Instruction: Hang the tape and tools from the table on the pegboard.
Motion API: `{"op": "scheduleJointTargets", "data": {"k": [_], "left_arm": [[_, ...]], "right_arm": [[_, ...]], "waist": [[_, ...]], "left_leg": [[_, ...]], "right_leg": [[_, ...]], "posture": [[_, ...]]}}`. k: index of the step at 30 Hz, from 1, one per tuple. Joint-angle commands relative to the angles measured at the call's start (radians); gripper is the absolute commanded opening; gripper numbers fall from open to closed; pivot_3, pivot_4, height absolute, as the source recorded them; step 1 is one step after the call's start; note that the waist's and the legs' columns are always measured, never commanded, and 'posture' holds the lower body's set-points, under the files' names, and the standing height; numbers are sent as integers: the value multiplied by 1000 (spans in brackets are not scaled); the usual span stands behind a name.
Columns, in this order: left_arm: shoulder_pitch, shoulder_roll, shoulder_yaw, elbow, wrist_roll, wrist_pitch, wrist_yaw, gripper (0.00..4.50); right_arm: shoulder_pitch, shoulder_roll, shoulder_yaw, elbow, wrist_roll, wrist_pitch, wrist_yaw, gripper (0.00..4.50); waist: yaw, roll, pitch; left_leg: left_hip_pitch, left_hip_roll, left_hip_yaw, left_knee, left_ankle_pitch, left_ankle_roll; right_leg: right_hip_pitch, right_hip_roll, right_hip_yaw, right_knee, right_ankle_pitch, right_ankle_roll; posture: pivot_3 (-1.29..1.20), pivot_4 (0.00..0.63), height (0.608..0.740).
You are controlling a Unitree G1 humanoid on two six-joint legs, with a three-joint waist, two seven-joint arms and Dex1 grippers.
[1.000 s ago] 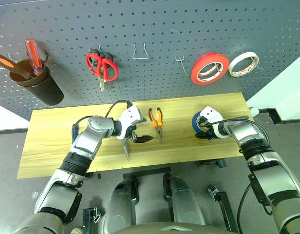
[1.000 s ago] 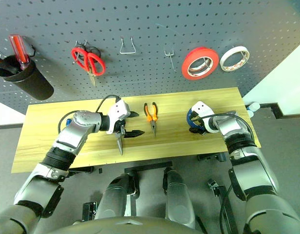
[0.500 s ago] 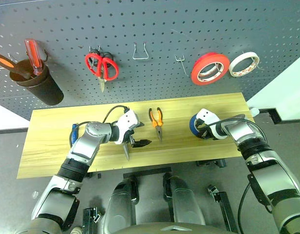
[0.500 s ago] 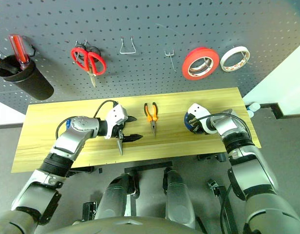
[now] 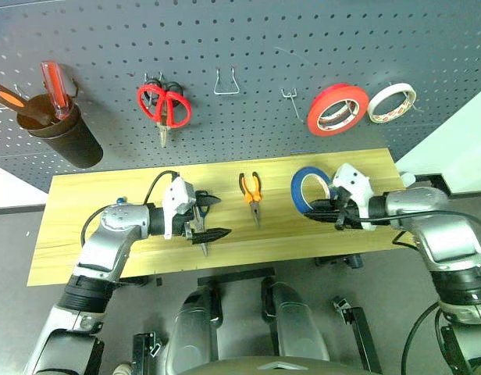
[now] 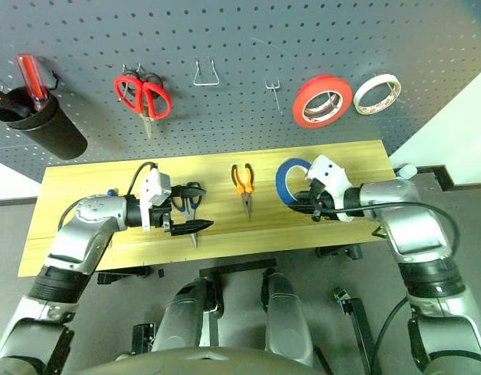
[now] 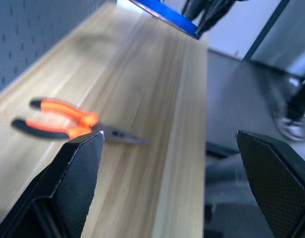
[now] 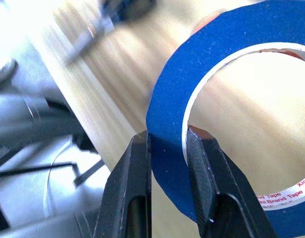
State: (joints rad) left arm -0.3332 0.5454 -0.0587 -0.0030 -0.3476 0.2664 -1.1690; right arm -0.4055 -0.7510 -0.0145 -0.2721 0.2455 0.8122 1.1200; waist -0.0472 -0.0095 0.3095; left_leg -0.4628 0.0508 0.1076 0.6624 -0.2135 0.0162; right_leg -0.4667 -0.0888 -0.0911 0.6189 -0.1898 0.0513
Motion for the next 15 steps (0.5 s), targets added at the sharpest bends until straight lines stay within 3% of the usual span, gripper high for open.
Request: {"op": "scheduleJointTargets", "data": {"k": [1,6,15], "left_arm": [[9,1,79,-11,-78,-50,-18,4500],[-36,-6,124,72,-87,-102,0,4500],[-73,-7,125,135,-82,-159,9,4500]], "right_arm": [[-15,-14,-87,-115,112,32,-9,657],[-81,24,-104,-166,176,13,-84,657],[-187,86,-13,-28,102,-161,-197,657]], "waist": [[-1,-1,-9],[-3,-4,-30],[-10,-7,-67]], "left_leg": [[0,0,0,0,0,-1],[-1,0,0,2,-1,0],[0,0,1,2,1,2]], "right_leg": [[0,0,0,-1,1,0],[2,0,-1,-4,4,1],[2,1,-1,-4,5,2]], "posture": [[-178,170,731],[-171,139,731],[-149,108,731]]}}
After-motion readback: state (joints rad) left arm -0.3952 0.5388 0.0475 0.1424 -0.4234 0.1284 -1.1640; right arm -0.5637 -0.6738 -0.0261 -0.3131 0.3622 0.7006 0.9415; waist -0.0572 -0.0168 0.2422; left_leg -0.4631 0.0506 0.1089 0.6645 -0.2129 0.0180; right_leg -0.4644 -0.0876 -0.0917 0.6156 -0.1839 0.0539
